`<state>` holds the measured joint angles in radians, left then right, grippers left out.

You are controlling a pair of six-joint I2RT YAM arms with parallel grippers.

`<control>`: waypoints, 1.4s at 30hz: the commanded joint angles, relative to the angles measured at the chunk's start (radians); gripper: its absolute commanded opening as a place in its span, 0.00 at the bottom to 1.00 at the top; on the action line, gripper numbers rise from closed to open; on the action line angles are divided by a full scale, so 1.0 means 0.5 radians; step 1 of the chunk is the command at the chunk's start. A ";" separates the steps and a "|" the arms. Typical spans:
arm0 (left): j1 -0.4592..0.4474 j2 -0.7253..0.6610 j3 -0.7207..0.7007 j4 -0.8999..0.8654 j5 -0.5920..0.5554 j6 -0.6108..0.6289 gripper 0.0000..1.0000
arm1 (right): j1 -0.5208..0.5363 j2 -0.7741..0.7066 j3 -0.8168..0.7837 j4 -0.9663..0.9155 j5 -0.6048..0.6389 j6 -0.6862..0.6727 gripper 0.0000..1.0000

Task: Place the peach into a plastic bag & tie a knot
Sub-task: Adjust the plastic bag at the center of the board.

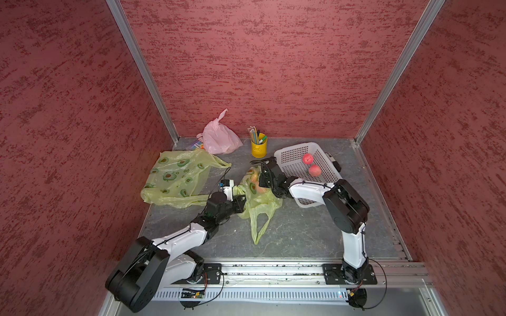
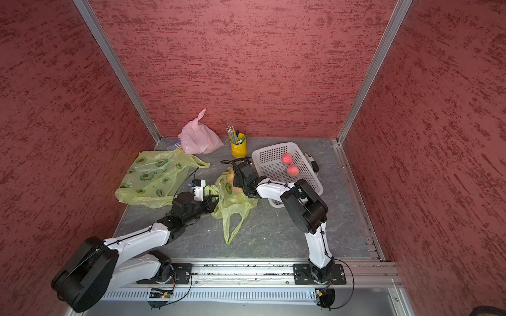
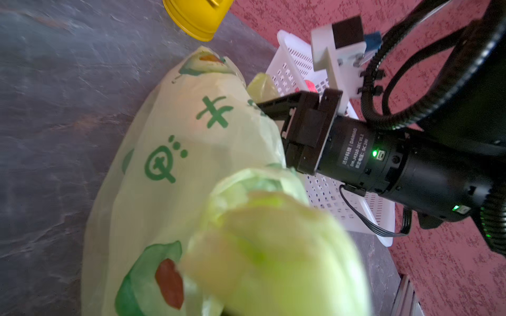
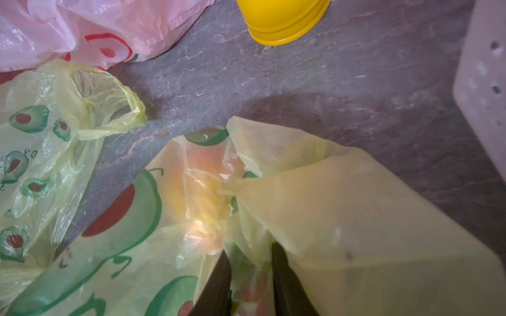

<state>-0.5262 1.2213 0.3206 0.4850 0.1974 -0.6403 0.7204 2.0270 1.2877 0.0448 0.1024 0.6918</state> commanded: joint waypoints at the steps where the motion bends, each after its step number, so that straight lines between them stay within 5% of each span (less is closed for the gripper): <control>1: -0.114 0.211 0.118 0.218 -0.035 -0.014 0.00 | 0.038 0.146 -0.040 0.085 -0.074 0.203 0.20; 5: -0.207 0.537 0.231 0.428 -0.044 -0.075 0.00 | 0.060 0.203 -0.200 0.387 -0.305 0.401 0.18; 12: -0.236 0.968 0.305 0.610 -0.118 -0.261 0.00 | 0.068 -0.051 -0.326 0.410 -0.265 0.493 0.19; 19: -0.267 1.136 0.426 0.228 -0.278 -0.428 0.00 | 0.114 0.107 -0.414 0.533 -0.260 0.692 0.17; 28: -0.281 1.577 0.635 0.254 -0.058 -0.601 0.00 | 0.284 0.410 -0.486 0.725 -0.165 0.957 0.17; 42: -0.343 1.514 0.627 0.227 -0.115 -0.576 0.00 | 0.305 0.253 -0.528 0.662 -0.013 0.856 0.22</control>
<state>-0.6712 1.9255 0.6510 0.7521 0.1394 -0.9295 0.7708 2.1296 1.0817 0.6109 0.1764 1.1240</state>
